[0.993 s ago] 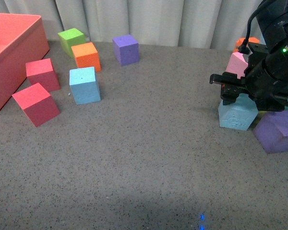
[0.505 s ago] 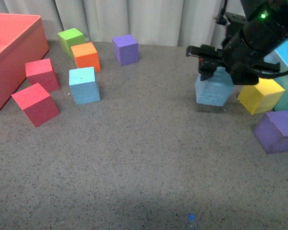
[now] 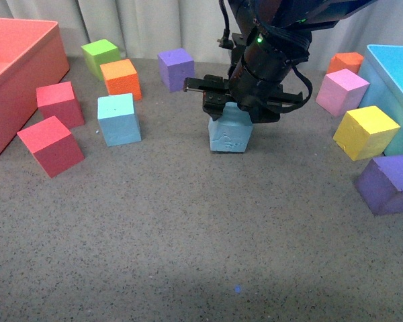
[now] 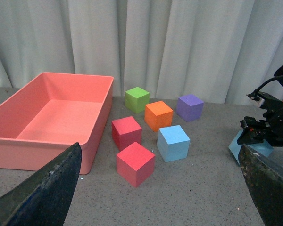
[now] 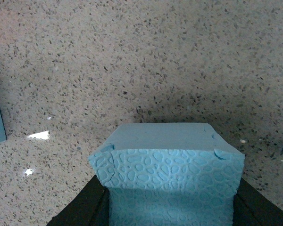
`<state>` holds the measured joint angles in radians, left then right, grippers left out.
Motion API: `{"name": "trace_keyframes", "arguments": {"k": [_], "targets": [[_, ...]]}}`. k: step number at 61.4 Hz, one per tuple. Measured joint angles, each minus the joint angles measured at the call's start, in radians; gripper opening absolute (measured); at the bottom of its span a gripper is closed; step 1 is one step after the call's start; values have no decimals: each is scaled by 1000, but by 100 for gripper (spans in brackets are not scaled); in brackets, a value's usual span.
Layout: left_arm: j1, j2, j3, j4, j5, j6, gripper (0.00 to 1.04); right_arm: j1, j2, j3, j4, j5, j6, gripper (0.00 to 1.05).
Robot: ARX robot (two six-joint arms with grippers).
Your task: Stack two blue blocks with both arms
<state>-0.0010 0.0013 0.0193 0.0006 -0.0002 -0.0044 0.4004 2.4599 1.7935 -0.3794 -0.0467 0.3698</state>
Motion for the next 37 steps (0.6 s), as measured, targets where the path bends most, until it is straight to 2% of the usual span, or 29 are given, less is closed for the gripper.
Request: {"name": "trace_keyframes", "arguments": {"k": [15,33,37], "targets": [[0,0,0,0,0,0,98,9,23,41,-34,16,3,46],[0,0,0,0,0,0,98,-1,19,16,-12,4,17,95],[0,0,0,0,0,0,98,-2,10,7,-12,4,16,95]]}}
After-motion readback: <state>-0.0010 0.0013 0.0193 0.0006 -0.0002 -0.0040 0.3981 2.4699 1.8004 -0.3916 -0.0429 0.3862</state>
